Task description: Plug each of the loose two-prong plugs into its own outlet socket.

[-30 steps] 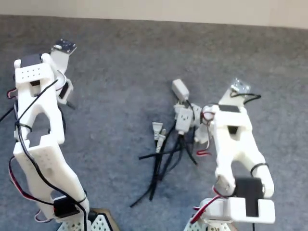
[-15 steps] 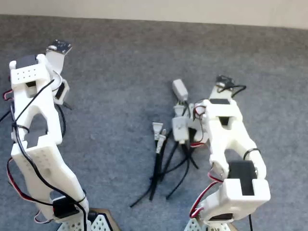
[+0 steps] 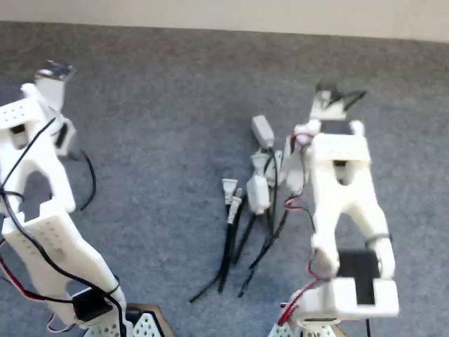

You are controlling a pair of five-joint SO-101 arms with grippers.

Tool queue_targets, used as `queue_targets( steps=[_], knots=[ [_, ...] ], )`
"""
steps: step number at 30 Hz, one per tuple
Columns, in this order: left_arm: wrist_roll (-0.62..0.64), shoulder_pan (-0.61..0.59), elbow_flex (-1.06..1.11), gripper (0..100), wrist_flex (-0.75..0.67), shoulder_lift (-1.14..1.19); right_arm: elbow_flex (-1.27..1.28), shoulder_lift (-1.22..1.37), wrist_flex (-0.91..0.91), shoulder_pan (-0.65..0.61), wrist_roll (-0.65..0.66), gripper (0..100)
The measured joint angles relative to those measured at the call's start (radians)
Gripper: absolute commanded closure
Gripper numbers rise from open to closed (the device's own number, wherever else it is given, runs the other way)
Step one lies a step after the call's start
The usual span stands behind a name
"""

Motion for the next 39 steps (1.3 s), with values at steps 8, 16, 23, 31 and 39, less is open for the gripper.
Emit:
queue_targets(
  steps=[8,16,23,31,39],
  knots=[
    [0.000,-0.112,-0.095,75,0.000,0.000,-0.459,-0.189,0.276,-0.110,0.180,99.2],
    [0.017,-0.242,-0.163,75,0.000,0.000,-0.473,-0.201,0.325,-0.534,0.195,99.2],
    [0.026,-0.353,-0.230,75,0.000,0.000,-0.167,-0.201,0.086,-0.723,0.133,99.2],
    [0.026,-0.356,-0.230,75,0.000,0.000,-0.051,0.049,-0.123,-0.724,0.008,99.2],
    [0.026,-0.348,-0.230,74,0.061,0.000,-0.313,0.451,-0.137,-0.712,-0.087,94.5]
  ],
)
